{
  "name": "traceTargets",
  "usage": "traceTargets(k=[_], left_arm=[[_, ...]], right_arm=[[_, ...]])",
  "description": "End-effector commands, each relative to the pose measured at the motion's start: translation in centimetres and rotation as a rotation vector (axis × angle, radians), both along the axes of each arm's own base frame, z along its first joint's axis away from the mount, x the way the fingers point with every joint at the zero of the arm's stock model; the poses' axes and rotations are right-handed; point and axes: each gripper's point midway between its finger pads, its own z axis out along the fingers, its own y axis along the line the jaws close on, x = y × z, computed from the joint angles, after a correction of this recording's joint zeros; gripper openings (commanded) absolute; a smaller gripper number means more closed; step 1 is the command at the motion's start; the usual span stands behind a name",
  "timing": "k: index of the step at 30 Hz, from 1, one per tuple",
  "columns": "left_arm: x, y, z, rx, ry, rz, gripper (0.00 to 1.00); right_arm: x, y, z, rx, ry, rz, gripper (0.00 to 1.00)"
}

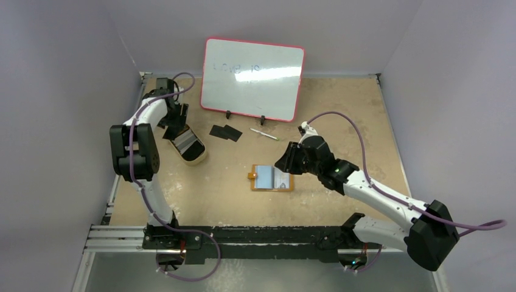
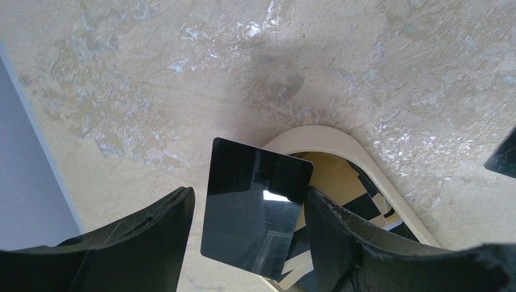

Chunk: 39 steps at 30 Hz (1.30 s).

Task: Put the credit cards into the card holder
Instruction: Pick up the credit card from the storage box.

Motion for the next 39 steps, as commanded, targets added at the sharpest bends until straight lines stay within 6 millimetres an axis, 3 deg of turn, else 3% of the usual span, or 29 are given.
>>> traceTargets(k=[1, 6, 15, 21, 28, 33, 39], left_arm=[[0.8, -0.2, 0.5, -0.026, -0.016, -0.017, 0.65], [0.6, -0.4, 0.1, -0.035, 0.002, -0.019, 0.62], [0.2, -0.7, 0.5, -0.054, 0.016, -0.021, 0.43], [0.6, -1.2, 2.9, -0.08, -0.063, -0.006, 0.3], [-0.3, -1.4, 2.3, -0.086, -0.039, -0.023, 0.14], [-0.2, -0.6, 3.0, -0.047, -0.058, -0.008, 0.01], [-0.6, 1.1, 3.4, 0.043, -0.076, 0.038, 0.0]], right_arm=[[0.9, 0.4, 2.7, 0.032, -0.067, -0.003, 0.35], [0.8, 0.2, 2.9, 0.035, -0.072, -0.008, 0.35], [0.7, 0.1, 3.4, 0.045, -0.077, -0.01, 0.35], [0.5, 0.0, 3.9, 0.059, -0.081, -0.013, 0.35], [0.5, -0.1, 3.9, 0.064, -0.09, -0.025, 0.35], [0.5, -0.4, 4.2, 0.065, -0.097, -0.038, 0.35], [0.7, -0.3, 4.3, 0.068, -0.1, -0.038, 0.35]])
